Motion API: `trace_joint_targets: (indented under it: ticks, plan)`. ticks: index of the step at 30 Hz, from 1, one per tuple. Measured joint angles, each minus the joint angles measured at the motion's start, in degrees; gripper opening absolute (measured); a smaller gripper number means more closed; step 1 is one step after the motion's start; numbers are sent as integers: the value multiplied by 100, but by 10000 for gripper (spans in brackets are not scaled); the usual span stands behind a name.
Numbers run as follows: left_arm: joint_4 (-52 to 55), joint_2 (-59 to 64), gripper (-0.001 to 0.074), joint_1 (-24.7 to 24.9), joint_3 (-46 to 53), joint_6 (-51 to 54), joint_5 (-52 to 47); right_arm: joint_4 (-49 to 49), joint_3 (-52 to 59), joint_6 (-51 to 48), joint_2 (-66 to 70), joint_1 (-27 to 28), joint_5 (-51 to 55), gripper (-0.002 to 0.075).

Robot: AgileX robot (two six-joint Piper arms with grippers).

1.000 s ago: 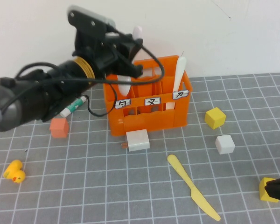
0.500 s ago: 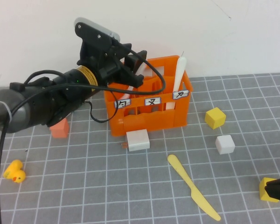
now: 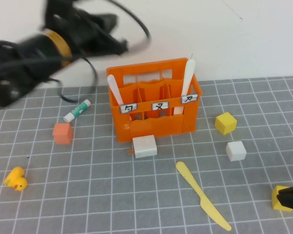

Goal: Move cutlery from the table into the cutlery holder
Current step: Place the spoon on the box, then pick up the knife

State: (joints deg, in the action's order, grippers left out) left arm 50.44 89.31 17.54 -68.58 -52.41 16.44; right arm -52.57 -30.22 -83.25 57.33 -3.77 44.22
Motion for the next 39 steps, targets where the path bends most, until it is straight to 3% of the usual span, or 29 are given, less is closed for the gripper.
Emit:
trace_joint_targets:
  ticks: [4, 7, 13, 15, 18, 23, 26, 32, 35, 39]
  plan:
    - [2331, -858, 6, 0, 108, -2397, -415, 0, 0, -10, 0, -131, -11, -3]
    - [4095, -1591, 2, -54, 265, -4107, 136, 82, 0, 1, 0, -270, -11, -3]
    - [4991, -2477, 1, -573, 736, -5334, 2375, 352, -67, 315, 0, -399, 27, -3]
    - [5079, -2639, 1, -873, 927, -5411, 2700, 560, -230, 610, 8, -399, 113, -3]
    - [5120, -2737, 1, -1334, 1137, -5237, 2229, 830, -602, 988, 88, -399, 385, -3]
    - [5030, -2628, 1, -1836, 1437, -5095, -600, 1310, -1142, 1515, 239, -399, 674, -3]
    - [4017, -2574, 1, -1881, 1720, -4178, -2225, 1734, -1323, 1870, 330, -460, 754, -3]
    - [-559, -2479, 1, -1890, 1831, -244, -4743, 2333, -1419, 2387, 621, -533, 789, -3]
    - [-2866, -2474, 1, -1873, 1871, 1636, -5089, 2410, -1419, 2546, 852, -789, 645, -3]
    - [-4970, -2783, 0, -1666, 2236, 3429, -4717, 3213, -1624, 3278, 1347, -1421, 458, -3]
